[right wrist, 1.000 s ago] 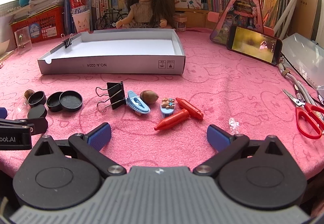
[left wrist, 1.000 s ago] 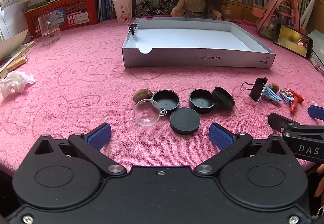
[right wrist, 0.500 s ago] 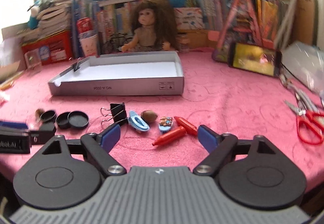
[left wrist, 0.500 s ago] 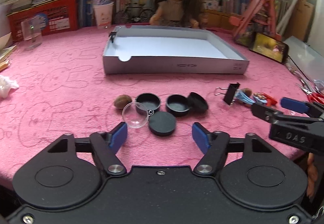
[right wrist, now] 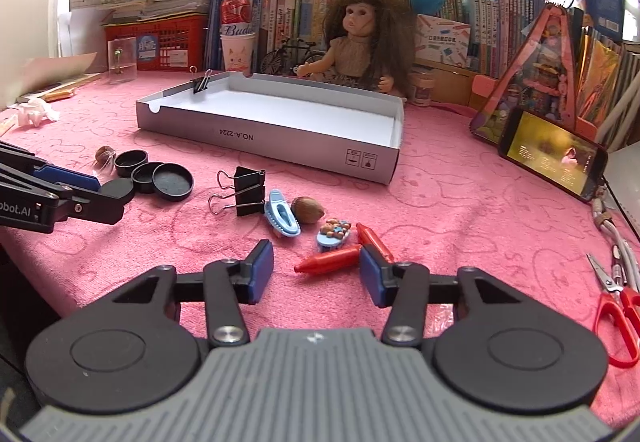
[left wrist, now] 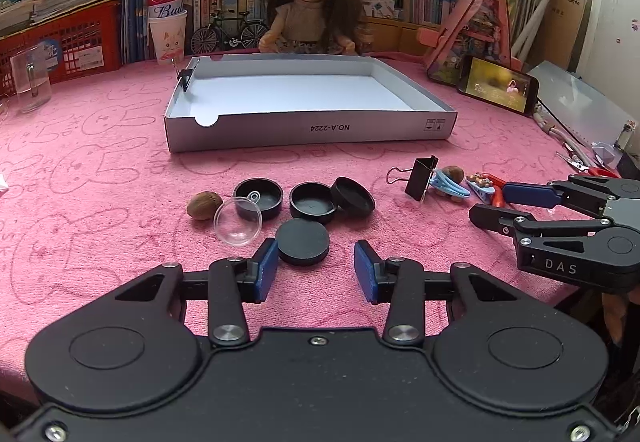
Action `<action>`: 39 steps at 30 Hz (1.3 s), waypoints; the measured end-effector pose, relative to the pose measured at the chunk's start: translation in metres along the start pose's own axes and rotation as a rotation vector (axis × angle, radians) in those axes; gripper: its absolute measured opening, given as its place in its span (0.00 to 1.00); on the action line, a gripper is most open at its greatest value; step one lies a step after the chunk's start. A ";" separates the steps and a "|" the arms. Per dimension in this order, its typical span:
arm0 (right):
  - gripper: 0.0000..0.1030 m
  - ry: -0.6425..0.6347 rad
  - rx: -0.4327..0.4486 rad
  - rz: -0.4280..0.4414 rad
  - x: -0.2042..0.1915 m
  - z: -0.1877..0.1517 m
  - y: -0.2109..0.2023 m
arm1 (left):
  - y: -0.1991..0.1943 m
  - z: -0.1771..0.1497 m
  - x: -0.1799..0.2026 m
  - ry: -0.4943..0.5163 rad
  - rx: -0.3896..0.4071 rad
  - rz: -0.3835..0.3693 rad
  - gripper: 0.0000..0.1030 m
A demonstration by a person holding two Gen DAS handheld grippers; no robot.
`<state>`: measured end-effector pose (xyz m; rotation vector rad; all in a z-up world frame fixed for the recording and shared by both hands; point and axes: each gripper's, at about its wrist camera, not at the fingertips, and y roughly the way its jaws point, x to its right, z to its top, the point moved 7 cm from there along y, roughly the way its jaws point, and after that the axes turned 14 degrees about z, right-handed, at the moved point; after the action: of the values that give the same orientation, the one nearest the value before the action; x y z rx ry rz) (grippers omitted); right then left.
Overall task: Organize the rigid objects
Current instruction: 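Grasp the black round lid with the left tool while the right tool grasps the red crayon, then carry the lid and crayon into the white tray and open both tools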
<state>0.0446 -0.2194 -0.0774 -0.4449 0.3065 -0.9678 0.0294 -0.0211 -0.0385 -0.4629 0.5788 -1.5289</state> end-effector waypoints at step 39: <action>0.12 0.192 0.044 -0.045 0.033 0.059 0.015 | 0.018 0.087 -0.006 -0.024 0.118 0.010 0.28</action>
<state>0.0994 -0.2266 -0.0355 -0.3206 0.4491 -1.0618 0.0974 -0.0218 0.0196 -0.3862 0.4688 -1.5370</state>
